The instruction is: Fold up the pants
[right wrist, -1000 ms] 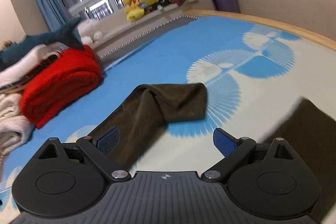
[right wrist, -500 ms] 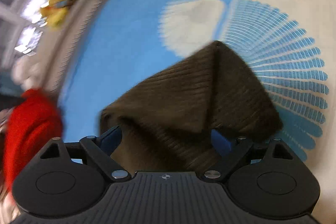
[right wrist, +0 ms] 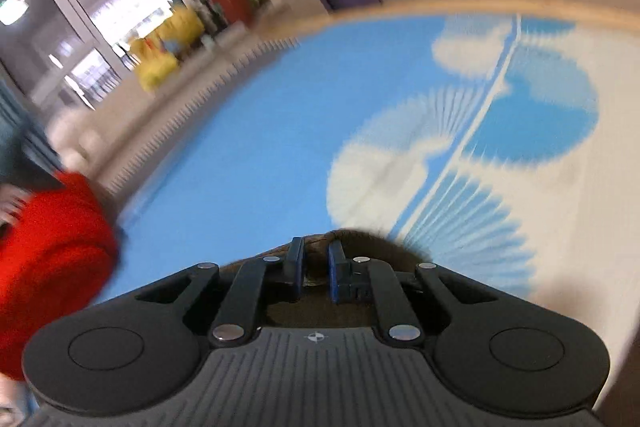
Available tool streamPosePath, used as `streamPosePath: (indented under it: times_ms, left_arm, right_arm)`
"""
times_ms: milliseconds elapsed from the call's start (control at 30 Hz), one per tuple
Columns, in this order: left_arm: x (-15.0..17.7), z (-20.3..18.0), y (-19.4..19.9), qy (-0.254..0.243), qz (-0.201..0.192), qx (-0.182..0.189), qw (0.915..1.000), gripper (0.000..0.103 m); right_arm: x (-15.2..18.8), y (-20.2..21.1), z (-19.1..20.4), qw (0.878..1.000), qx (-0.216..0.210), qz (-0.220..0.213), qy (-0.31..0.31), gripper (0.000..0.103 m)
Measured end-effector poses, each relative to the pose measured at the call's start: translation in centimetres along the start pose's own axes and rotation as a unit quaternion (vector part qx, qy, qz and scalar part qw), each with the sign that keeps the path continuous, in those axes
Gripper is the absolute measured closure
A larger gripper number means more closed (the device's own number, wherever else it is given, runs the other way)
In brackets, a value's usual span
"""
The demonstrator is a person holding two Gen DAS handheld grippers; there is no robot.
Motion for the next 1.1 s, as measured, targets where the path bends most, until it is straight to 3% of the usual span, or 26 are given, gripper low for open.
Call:
streamPosePath:
  times_ms: [100, 133, 233, 267, 300, 333, 400, 433, 467, 533, 667, 833, 900, 1000, 1100]
  left_arm:
    - [5.0, 1.0, 6.2, 0.01, 0.025, 0.026, 0.9993, 0.103]
    - [6.8, 1.2, 7.7, 0.013, 0.034, 0.03, 0.9989, 0.103]
    - [10.0, 2.0, 9.3, 0.054, 0.051, 0.036, 0.9966, 0.095]
    - [10.3, 2.4, 9.0, 0.083, 0.071, 0.044, 0.9931, 0.083]
    - [10.3, 2.6, 8.9, 0.11, 0.08, 0.049, 0.9895, 0.064]
    - [10.0, 2.8, 9.0, 0.135, 0.08, 0.055, 0.9861, 0.053]
    - [8.6, 2.7, 9.0, 0.179, 0.057, 0.052, 0.9808, 0.018]
    - [7.8, 2.5, 9.1, 0.196, 0.046, 0.048, 0.9783, 0.013]
    - [6.8, 2.2, 9.1, 0.214, 0.033, 0.046, 0.9751, 0.009]
    - [5.2, 1.5, 8.8, 0.233, 0.027, 0.056, 0.9705, 0.009]
    - [3.4, -0.4, 8.7, 0.249, 0.035, 0.061, 0.966, 0.009]
    - [6.3, -2.0, 7.9, 0.283, 0.032, 0.065, 0.9564, 0.009]
    - [8.0, -2.8, 6.4, 0.295, 0.049, 0.073, 0.9514, 0.009]
    - [8.8, -3.4, 4.0, 0.305, 0.097, 0.09, 0.943, 0.009]
    - [8.2, -3.5, 3.8, 0.306, 0.083, 0.101, 0.9431, 0.009]
  right_arm:
    - [-2.7, 8.8, -3.6, 0.999, -0.026, -0.019, -0.006, 0.093]
    - [-3.3, 12.0, -5.4, 0.999, -0.025, -0.031, -0.011, 0.103]
    - [-5.2, 18.2, -10.9, 0.994, 0.059, -0.095, 0.012, 0.103]
    - [-5.5, 19.2, -13.2, 0.992, 0.089, -0.09, 0.006, 0.103]
    - [-5.5, 20.0, -15.0, 0.992, 0.098, -0.077, -0.018, 0.103]
    - [-5.3, 20.5, -16.7, 0.993, 0.089, -0.058, -0.056, 0.099]
    - [-3.7, 20.7, -18.4, 0.991, 0.049, -0.012, -0.123, 0.098]
    - [-2.5, 20.3, -18.4, 0.99, 0.03, 0.011, -0.135, 0.09]
    - [-1.5, 19.8, -17.9, 0.991, 0.018, 0.028, -0.133, 0.073]
    - [1.1, 18.6, -16.3, 0.99, -0.01, 0.06, -0.128, 0.049]
    - [5.9, 15.2, -13.5, 0.974, -0.044, 0.129, -0.179, 0.049]
    - [10.0, 14.4, -14.4, 0.946, 0.039, 0.162, -0.278, 0.046]
    - [10.5, 14.3, -14.9, 0.944, 0.047, 0.156, -0.286, 0.046]
    - [10.1, 12.9, -16.3, 0.947, 0.024, 0.149, -0.282, 0.042]
    - [9.8, 12.6, -16.2, 0.951, 0.003, 0.126, -0.284, 0.033]
Point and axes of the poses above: each gripper's, at about its wrist camera, not at the fingertips, and y roughly against the way its jaws point, z to its left, x to its underside, the point moved 2 cm from there along -y, roughly the way its jaws point, and after that the axes turned 14 degrees about -x, right-handed, at the moved point
